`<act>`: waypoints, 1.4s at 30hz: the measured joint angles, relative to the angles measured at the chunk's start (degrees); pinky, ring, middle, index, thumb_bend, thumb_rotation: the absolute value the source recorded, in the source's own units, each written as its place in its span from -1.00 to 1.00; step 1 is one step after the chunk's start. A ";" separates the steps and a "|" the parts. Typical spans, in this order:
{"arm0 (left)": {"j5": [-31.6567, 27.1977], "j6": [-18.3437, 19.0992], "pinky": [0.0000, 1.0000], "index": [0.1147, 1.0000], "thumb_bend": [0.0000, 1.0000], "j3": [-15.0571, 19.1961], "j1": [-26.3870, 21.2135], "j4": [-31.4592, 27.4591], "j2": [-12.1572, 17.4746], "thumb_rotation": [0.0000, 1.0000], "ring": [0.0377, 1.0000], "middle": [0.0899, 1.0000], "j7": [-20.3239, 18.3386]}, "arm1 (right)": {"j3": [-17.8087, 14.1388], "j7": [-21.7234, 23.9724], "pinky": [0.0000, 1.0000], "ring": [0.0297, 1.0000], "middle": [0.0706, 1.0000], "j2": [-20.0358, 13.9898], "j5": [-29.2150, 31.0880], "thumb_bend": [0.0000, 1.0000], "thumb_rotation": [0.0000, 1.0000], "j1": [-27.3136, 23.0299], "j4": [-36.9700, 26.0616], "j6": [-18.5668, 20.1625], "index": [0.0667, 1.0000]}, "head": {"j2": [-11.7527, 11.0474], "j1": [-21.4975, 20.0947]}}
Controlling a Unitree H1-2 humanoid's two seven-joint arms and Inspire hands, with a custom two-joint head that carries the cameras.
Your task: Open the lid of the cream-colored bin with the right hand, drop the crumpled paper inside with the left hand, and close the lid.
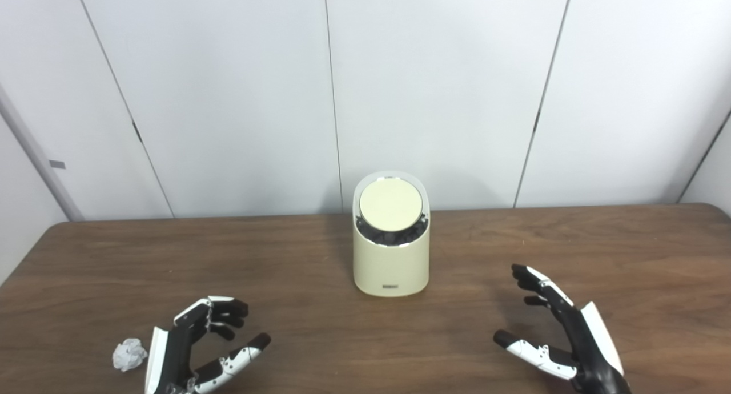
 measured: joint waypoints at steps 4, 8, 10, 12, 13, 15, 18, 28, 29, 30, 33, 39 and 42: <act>0.00 -0.32 -0.14 -0.02 0.58 -0.01 0.00 0.02 0.22 -0.64 0.03 0.05 -0.01 | 0.07 0.00 0.45 0.63 0.65 0.00 -0.18 0.37 0.20 0.00 -0.05 0.01 0.65 | 0.00 0.00; 0.06 -0.32 -0.13 -0.02 0.58 -0.02 0.00 0.03 0.29 -0.65 0.03 0.05 -0.01 | 0.09 0.01 0.47 0.63 0.65 0.00 -0.14 0.37 0.18 0.02 -0.08 0.01 0.65 | -0.09 0.09; 0.09 -0.32 -0.14 -0.02 0.58 -0.02 0.00 0.03 0.29 -0.64 0.02 0.05 -0.01 | 0.10 0.00 0.48 0.64 0.65 0.00 -0.13 0.37 0.18 0.02 -0.08 0.01 0.65 | -0.09 0.09; 0.18 -0.32 -0.14 -0.02 0.58 -0.02 0.00 0.03 0.29 -0.64 0.03 0.05 0.00 | 0.11 0.01 0.47 0.64 0.65 0.00 -0.12 0.37 0.17 0.02 -0.08 0.01 0.65 | -0.09 0.09; 0.17 -0.32 -0.14 -0.02 0.59 -0.02 0.00 0.03 0.29 -0.65 0.03 0.05 0.00 | 0.11 0.01 0.46 0.63 0.65 0.00 -0.09 0.38 0.17 0.02 -0.07 0.00 0.64 | -0.17 0.00; 0.14 -0.32 -0.14 -0.02 0.59 -0.02 0.00 0.04 0.29 -0.66 0.03 0.05 0.00 | 0.11 0.01 0.46 0.63 0.65 0.00 -0.06 0.39 0.18 0.02 -0.06 0.00 0.64 | -0.26 0.17; 0.14 -0.37 -0.13 -0.02 0.58 -0.02 -0.13 0.24 0.29 -0.69 0.03 0.05 0.03 | 0.10 0.01 0.46 0.63 0.65 0.00 -0.11 0.42 0.20 0.02 -0.05 0.01 0.65 | -0.44 0.18; 0.16 -1.25 -0.13 -0.02 0.57 0.00 -1.96 2.26 0.54 -0.67 0.03 0.05 0.28 | -0.06 -0.01 0.50 0.65 0.67 0.44 -1.22 0.49 0.30 -0.20 -0.22 1.65 0.68 | -0.97 0.18; 0.16 -1.31 -0.13 -0.02 0.58 0.00 -2.05 2.33 0.59 -0.68 0.03 0.05 0.28 | -0.05 -0.02 0.51 0.65 0.67 0.62 -1.23 0.49 0.29 -0.34 -0.38 1.71 0.67 | -0.97 0.18; 0.14 -1.38 -0.13 -0.01 0.58 0.00 -2.05 2.35 0.61 -0.67 0.04 0.05 0.28 | -0.05 -0.04 0.52 0.65 0.66 0.85 -1.33 0.48 0.28 -0.57 -0.52 1.79 0.66 | -1.14 0.09; 0.17 -1.42 -0.12 -0.01 0.58 0.00 -2.06 2.41 0.63 -0.66 0.04 0.05 0.31 | 0.00 -0.31 0.57 0.67 0.67 1.73 -2.48 0.48 0.30 -2.22 -1.07 2.88 0.67 | -1.32 0.00; 0.17 -1.47 -0.12 -0.01 0.57 -0.06 -2.31 2.74 0.59 -0.66 0.04 0.05 0.56 | 0.25 0.22 0.57 0.70 0.70 2.86 -2.21 0.52 0.21 -8.21 -2.58 6.27 0.68 | -1.58 0.00; 0.18 -2.17 -0.14 -0.01 0.57 -0.10 -2.54 3.01 0.59 -0.68 0.03 0.04 0.78 | 0.89 1.13 0.57 0.71 0.72 2.97 -1.92 0.57 0.23 -11.50 -2.58 7.68 0.71 | -1.85 0.09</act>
